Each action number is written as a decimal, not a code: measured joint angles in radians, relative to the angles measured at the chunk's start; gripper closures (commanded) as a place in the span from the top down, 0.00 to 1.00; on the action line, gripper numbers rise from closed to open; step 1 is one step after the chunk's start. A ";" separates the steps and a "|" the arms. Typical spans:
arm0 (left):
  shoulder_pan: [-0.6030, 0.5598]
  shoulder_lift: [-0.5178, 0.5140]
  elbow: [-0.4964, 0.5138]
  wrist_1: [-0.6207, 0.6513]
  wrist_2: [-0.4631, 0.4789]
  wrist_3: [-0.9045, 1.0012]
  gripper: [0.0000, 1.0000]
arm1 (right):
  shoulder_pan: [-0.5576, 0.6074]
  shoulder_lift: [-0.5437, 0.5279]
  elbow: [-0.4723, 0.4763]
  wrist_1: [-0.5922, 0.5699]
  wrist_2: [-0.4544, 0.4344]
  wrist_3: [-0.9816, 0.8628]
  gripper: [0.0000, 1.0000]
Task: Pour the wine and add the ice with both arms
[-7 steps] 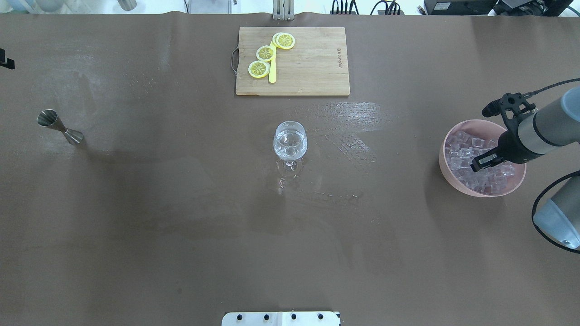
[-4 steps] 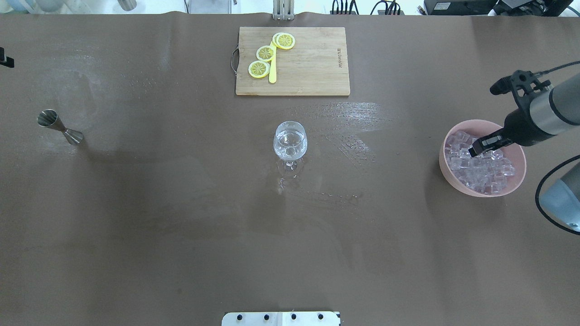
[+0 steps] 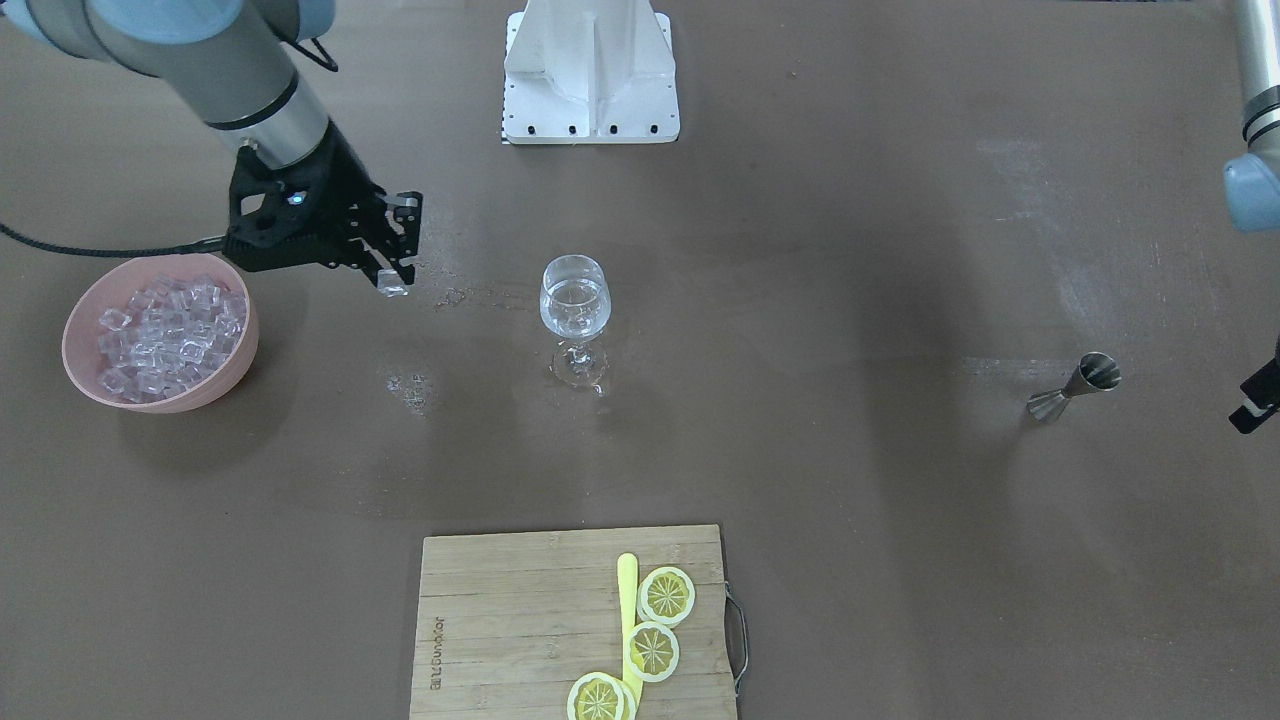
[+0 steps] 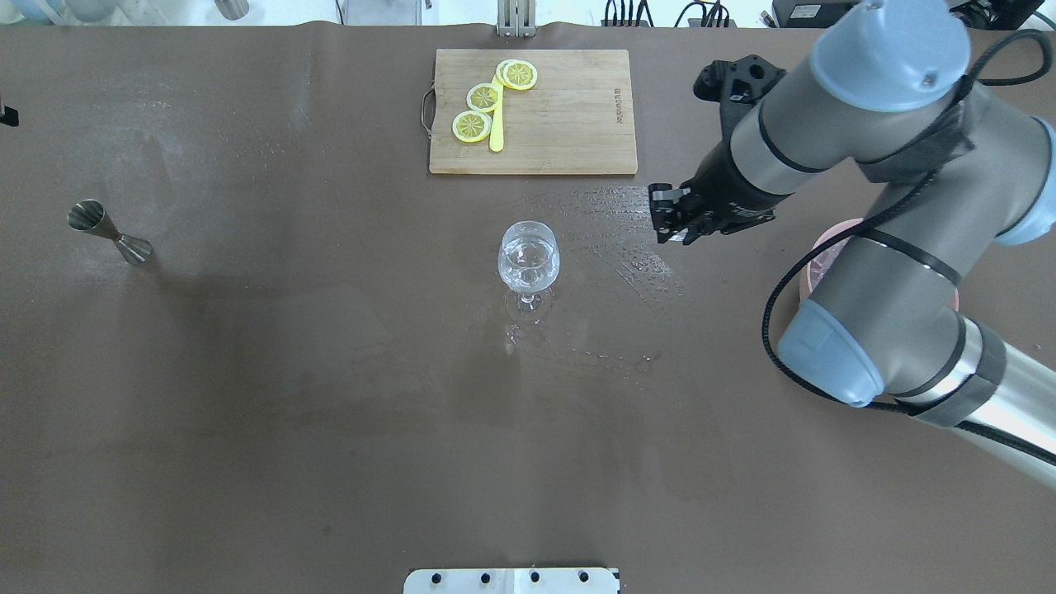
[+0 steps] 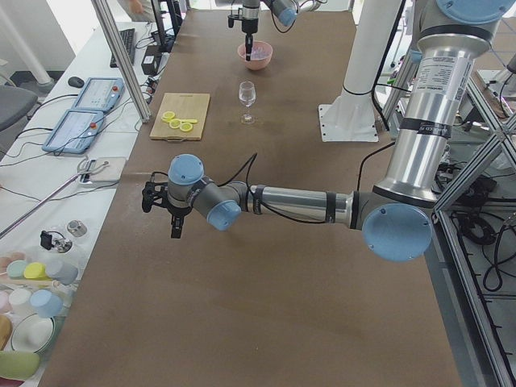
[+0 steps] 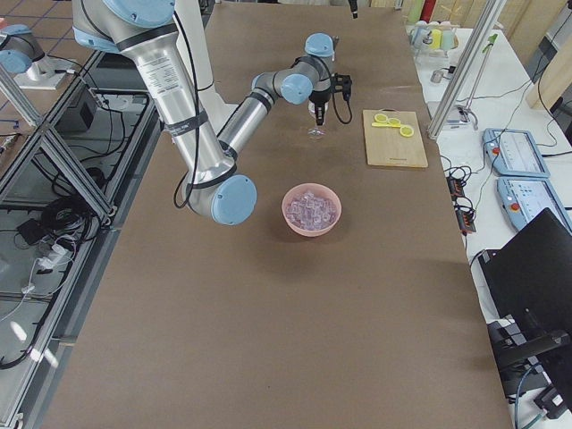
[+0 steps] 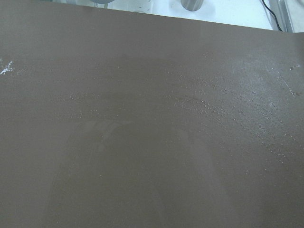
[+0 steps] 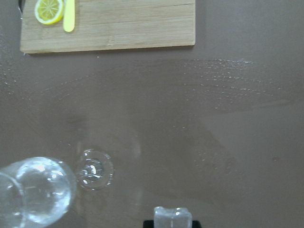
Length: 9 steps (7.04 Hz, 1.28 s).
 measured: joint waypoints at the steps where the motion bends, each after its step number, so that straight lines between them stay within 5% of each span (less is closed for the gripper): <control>1: 0.002 -0.005 0.007 -0.002 0.000 0.001 0.98 | -0.034 0.069 -0.022 -0.014 -0.030 0.069 0.00; 4: 0.004 -0.012 0.007 -0.009 -0.002 -0.008 0.98 | -0.072 0.197 -0.107 -0.019 -0.068 0.159 0.00; 5: 0.005 -0.012 0.007 -0.011 -0.002 -0.009 0.98 | -0.076 0.210 -0.116 -0.017 -0.071 0.165 0.11; 6: 0.005 -0.011 0.007 -0.012 -0.002 -0.009 0.98 | -0.081 0.217 -0.120 -0.014 -0.072 0.166 0.82; 7: 0.005 -0.009 0.006 -0.013 -0.003 -0.009 0.98 | -0.088 0.221 -0.121 -0.013 -0.077 0.167 1.00; 9: 0.003 -0.001 0.002 -0.015 -0.003 -0.009 0.98 | -0.109 0.229 -0.123 -0.016 -0.121 0.178 1.00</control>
